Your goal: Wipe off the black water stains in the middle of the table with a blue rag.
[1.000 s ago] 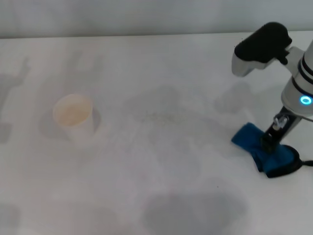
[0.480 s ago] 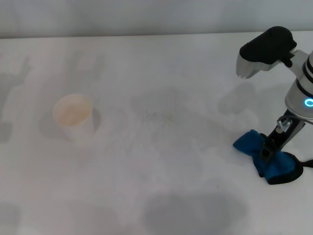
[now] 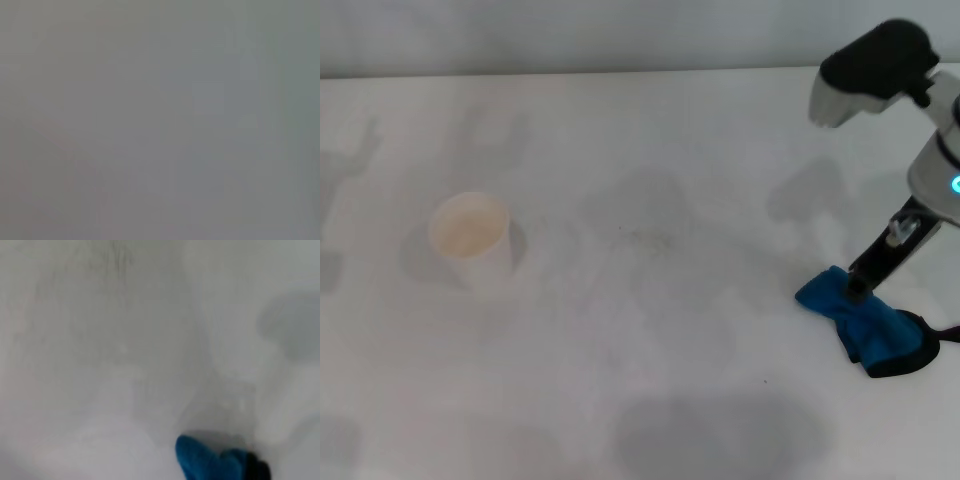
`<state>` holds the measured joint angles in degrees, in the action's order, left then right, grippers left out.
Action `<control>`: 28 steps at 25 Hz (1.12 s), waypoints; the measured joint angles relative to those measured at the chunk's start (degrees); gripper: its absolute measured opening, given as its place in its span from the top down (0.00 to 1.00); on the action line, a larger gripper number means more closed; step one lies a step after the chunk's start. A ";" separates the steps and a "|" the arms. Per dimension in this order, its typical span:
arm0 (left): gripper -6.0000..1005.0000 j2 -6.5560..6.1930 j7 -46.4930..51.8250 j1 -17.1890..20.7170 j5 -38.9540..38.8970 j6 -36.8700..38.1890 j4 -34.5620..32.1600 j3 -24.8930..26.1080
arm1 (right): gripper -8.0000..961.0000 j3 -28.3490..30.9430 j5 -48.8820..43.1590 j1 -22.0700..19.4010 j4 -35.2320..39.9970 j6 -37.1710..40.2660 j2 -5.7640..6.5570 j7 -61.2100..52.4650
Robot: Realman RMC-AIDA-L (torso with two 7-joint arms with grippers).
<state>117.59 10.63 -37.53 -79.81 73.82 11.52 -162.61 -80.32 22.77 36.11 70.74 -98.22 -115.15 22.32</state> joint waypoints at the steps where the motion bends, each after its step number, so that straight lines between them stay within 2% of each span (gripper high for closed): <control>1: 0.11 0.04 0.00 0.01 0.00 0.02 0.00 0.02 | 0.56 1.61 0.01 -0.52 1.69 0.05 0.01 1.77; 4: 0.11 0.25 0.00 0.05 0.00 0.03 0.00 0.13 | 0.56 3.83 0.02 -1.02 3.02 1.20 -0.03 3.84; 10: 0.11 0.56 0.00 0.10 0.00 0.15 0.00 0.28 | 0.56 11.92 2.66 -3.68 5.64 8.28 -0.08 13.61; 13: 0.11 0.60 0.00 0.10 0.00 0.17 0.00 0.32 | 0.56 17.02 4.55 -4.92 5.18 14.21 -0.13 19.15; 17: 0.11 0.64 0.00 0.39 -0.35 0.06 0.00 0.32 | 0.56 23.52 11.82 -7.77 3.76 23.12 0.00 26.68; 23: 0.11 0.79 0.00 0.66 -0.79 -0.88 0.00 0.30 | 0.56 33.78 27.97 -11.22 -3.57 32.60 0.22 42.11; 28: 0.11 0.96 -0.08 1.00 -1.59 -2.57 -0.37 0.27 | 0.56 43.48 42.69 -12.13 -15.59 37.06 0.29 59.24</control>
<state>118.56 10.55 -36.54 -81.39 71.25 11.15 -162.34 -36.84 65.46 23.99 55.15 -61.16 -114.86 81.57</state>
